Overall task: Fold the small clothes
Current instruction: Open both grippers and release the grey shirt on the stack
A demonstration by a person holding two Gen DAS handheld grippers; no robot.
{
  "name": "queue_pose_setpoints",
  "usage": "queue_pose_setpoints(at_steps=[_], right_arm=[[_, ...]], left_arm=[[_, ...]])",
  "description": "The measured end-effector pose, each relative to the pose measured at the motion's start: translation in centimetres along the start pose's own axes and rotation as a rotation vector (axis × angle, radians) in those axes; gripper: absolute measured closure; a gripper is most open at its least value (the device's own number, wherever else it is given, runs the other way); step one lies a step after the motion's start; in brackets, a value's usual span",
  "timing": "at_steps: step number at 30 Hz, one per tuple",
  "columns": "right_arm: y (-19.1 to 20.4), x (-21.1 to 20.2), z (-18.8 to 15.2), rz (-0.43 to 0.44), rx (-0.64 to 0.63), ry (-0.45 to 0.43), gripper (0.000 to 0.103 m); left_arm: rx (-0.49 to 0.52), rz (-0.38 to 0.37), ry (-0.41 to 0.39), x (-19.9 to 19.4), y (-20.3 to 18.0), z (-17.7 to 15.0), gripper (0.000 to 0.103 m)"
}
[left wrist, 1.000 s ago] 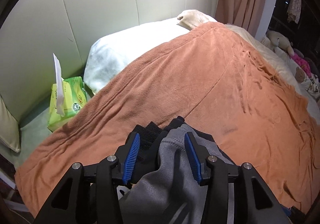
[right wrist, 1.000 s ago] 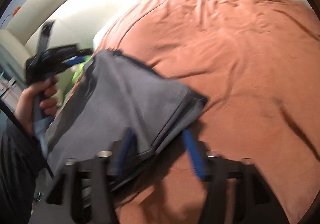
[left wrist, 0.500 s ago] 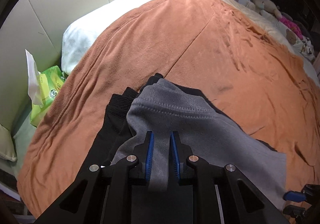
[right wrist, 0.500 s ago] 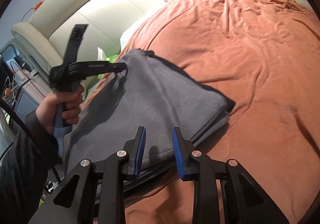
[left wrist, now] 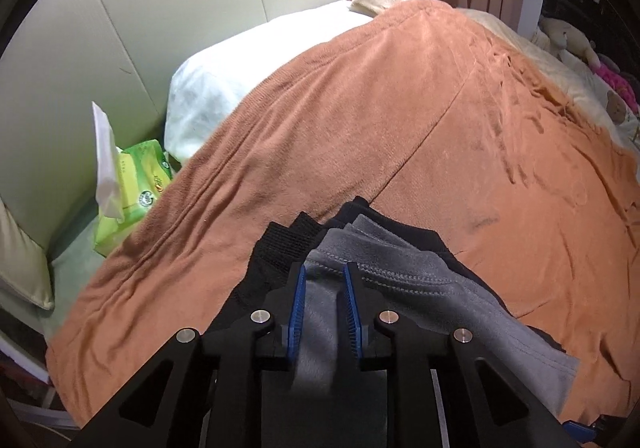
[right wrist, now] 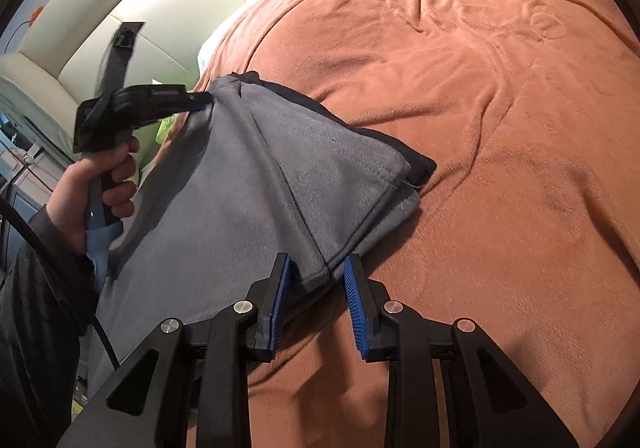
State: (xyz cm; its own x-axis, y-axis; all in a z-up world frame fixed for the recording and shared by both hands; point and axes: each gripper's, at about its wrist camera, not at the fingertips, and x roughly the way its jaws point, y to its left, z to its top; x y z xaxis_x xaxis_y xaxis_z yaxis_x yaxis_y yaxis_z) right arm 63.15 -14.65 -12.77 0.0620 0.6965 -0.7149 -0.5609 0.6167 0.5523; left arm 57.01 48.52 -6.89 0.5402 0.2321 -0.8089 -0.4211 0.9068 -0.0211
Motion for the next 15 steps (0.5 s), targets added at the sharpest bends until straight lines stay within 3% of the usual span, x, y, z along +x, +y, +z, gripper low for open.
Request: queue_pose_setpoints(at_steps=[3,5,11,15], right_arm=[[0.2,-1.3,-0.1,-0.006,-0.005,0.006,0.076],[0.7,-2.4,-0.3,-0.026,-0.018,0.004,0.061],[3.3,-6.7,-1.2,-0.047,-0.102,-0.011,0.031],[5.0,-9.7,-1.8,-0.076,-0.140,-0.040,0.021]], left_arm=[[-0.031,-0.014,0.004,-2.2,0.9,-0.5,0.072],[-0.044,-0.029,0.003,-4.0,1.5,-1.4,0.062],[-0.051,-0.046,-0.025,-9.3,1.7,-3.6,0.031],[-0.051,-0.056,-0.045,-12.7,2.0,-5.4,0.021]])
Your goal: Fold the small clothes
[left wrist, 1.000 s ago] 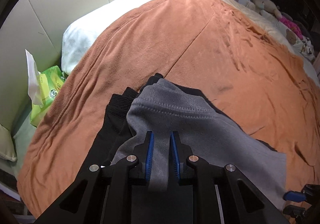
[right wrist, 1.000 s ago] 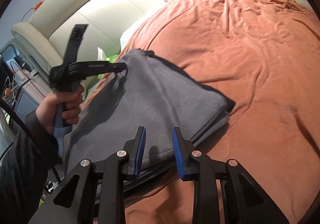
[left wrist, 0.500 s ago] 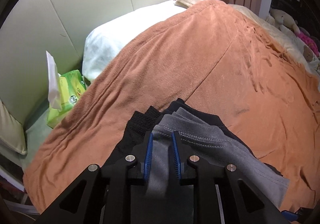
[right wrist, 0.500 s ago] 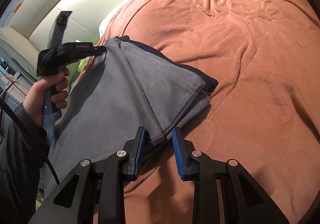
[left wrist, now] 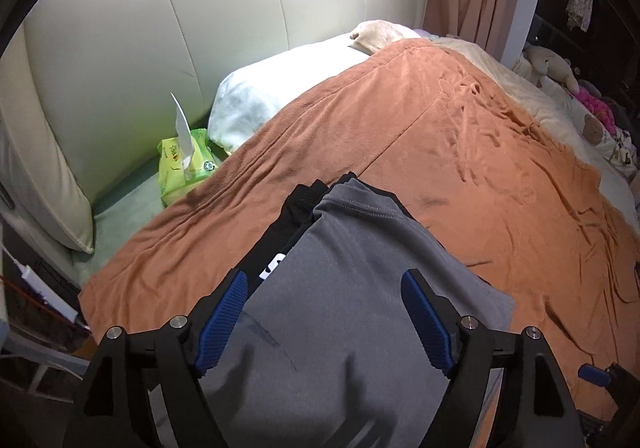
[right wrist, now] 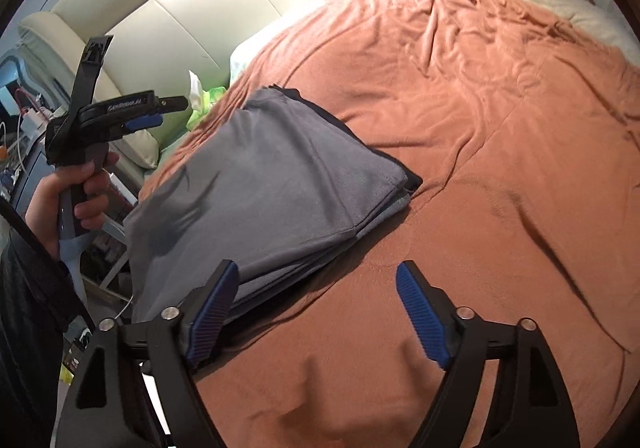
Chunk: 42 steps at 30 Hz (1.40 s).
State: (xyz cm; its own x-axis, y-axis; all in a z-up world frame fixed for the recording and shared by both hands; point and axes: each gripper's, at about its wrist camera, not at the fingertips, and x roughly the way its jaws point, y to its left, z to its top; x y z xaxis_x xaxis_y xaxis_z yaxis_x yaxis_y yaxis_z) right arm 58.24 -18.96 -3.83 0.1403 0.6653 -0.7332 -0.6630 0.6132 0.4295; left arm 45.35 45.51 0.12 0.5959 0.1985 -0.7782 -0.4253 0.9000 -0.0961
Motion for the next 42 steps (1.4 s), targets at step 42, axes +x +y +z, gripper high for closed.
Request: queue_pose_setpoints(at_steps=[42], right_arm=[[6.5,-36.7,-19.0,-0.308,0.019,-0.349,0.000]], left_arm=[[0.075,-0.217,-0.300,-29.8,-15.2,-20.3,0.000]])
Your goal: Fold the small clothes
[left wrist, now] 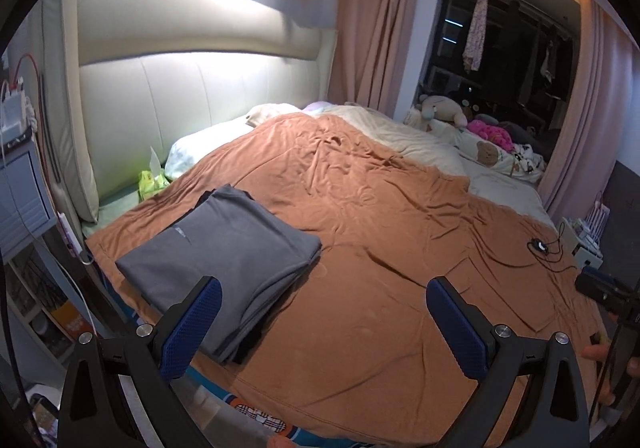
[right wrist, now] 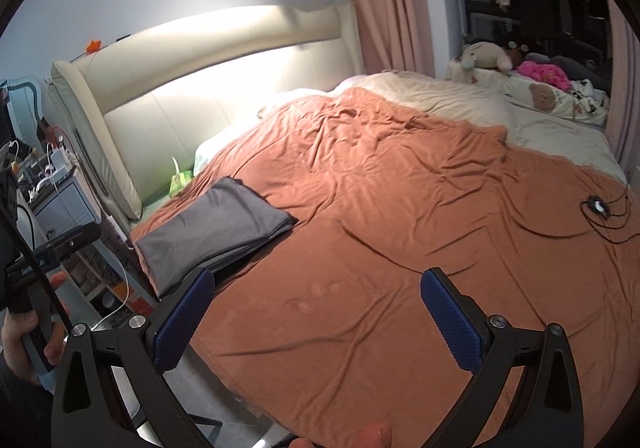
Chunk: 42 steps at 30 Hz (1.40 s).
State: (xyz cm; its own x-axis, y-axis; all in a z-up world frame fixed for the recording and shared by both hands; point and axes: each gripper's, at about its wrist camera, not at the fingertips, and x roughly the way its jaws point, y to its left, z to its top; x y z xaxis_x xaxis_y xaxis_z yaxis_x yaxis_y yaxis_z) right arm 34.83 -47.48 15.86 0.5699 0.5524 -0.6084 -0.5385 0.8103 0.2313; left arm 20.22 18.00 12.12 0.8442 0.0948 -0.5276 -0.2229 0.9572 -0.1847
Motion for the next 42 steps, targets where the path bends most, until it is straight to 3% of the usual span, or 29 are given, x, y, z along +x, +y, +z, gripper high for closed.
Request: queue_pose_setpoints(at_steps=[7,20,30,42], right_arm=[[-1.1,-4.2,-2.0,-0.030,0.007,-0.020,0.000],[-4.4,-10.4,-6.0,0.010,0.056,-0.081,0.000],[-4.7,-13.9,-9.9,-0.024,-0.007,-0.173,0.000],[-6.1,-16.9,-14.4,-0.032,0.022,-0.165,0.000]], left_arm=[[0.032,-0.022,-0.035,-3.1,-3.2,-2.3,0.000],[0.046,-0.077,-0.105,-8.0,-7.6,-6.3,0.000],[0.066,-0.112,-0.131,-10.1,-9.4,-9.2,0.000],[0.044,-0.148,-0.151,-11.7,-10.4,-12.9,0.000]])
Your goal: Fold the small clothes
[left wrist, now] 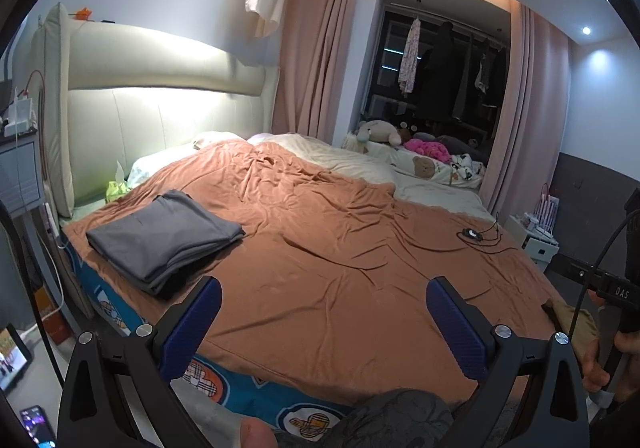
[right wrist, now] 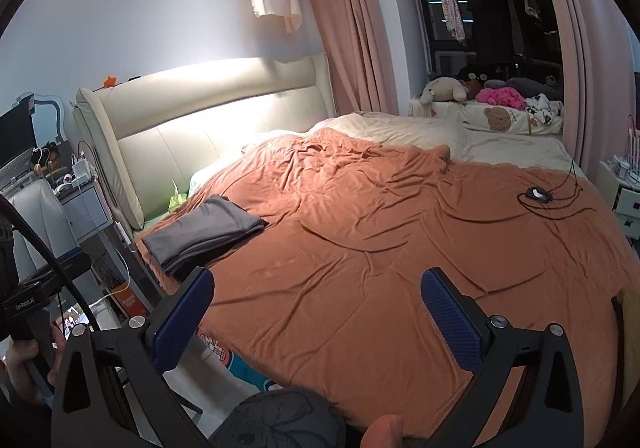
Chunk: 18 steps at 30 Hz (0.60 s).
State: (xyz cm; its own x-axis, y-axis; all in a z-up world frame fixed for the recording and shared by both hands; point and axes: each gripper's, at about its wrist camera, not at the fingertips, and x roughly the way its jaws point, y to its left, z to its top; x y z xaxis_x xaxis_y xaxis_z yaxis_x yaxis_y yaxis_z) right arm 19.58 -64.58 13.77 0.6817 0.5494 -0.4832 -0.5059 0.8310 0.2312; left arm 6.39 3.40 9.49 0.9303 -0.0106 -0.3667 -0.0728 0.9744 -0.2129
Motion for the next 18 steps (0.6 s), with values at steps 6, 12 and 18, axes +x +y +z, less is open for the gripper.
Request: queue_pose_setpoints(at_steps=[6,12,18], right_arm=[[-1.0,-0.9,-1.3,-0.052,0.045,-0.002,0.000],[0.0,-1.1,-2.6,-0.081,0.021,-0.008,0.000],[1.3,-1.2,-4.8,-0.105,0.009,0.003,0.000]], left_arm=[[0.017,0.020,0.016,-0.2,-0.3,-2.0,0.000],[0.027,0.041,0.014,-0.5,-0.6,-3.5,0.000],[0.055,0.040,0.035,-0.1,-1.5,-4.6,0.000]])
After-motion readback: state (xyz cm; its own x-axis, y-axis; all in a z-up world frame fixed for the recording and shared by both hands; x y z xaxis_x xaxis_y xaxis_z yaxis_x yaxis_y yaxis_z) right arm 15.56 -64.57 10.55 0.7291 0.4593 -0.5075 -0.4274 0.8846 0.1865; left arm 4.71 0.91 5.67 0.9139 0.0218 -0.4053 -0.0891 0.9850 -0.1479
